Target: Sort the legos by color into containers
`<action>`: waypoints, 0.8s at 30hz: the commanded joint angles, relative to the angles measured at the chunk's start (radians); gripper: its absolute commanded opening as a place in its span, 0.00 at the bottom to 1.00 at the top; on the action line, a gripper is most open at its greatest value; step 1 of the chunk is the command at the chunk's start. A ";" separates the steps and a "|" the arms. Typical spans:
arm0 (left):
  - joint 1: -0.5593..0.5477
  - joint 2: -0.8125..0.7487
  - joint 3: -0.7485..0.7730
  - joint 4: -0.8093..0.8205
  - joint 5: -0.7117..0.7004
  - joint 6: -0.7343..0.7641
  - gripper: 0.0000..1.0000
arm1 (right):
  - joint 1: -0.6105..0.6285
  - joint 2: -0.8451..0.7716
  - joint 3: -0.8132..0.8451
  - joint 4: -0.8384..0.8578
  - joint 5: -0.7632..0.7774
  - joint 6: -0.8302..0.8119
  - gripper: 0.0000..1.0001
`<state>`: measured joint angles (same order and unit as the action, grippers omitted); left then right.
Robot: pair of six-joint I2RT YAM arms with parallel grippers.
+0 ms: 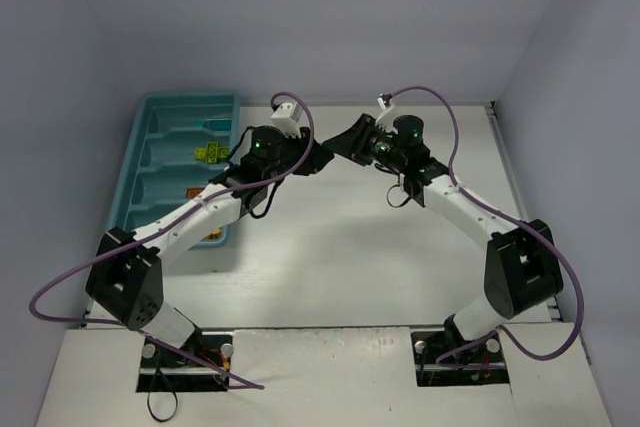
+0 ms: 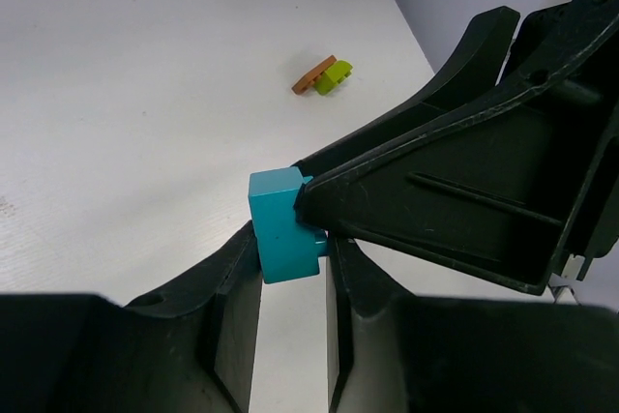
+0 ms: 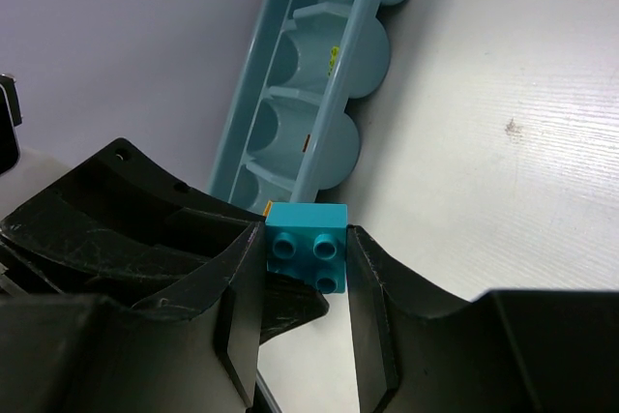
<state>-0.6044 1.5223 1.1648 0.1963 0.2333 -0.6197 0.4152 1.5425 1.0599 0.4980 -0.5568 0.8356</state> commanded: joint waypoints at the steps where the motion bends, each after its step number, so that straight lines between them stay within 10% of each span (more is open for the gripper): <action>1: -0.005 -0.054 0.027 0.121 -0.044 0.026 0.04 | 0.028 -0.033 -0.005 0.018 -0.064 -0.010 0.08; 5: 0.002 -0.070 0.010 0.077 -0.058 0.055 0.01 | 0.022 -0.016 0.015 -0.039 -0.051 -0.042 0.65; 7: 0.011 -0.076 -0.005 0.054 -0.061 0.069 0.01 | 0.007 -0.012 0.018 -0.059 -0.040 -0.053 0.79; 24: 0.454 0.160 0.355 -0.339 -0.198 0.301 0.07 | -0.228 -0.045 0.141 -0.412 0.052 -0.384 0.85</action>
<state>-0.2070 1.6154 1.4010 -0.0841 0.0692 -0.3828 0.1787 1.5517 1.1690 0.1329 -0.5251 0.5598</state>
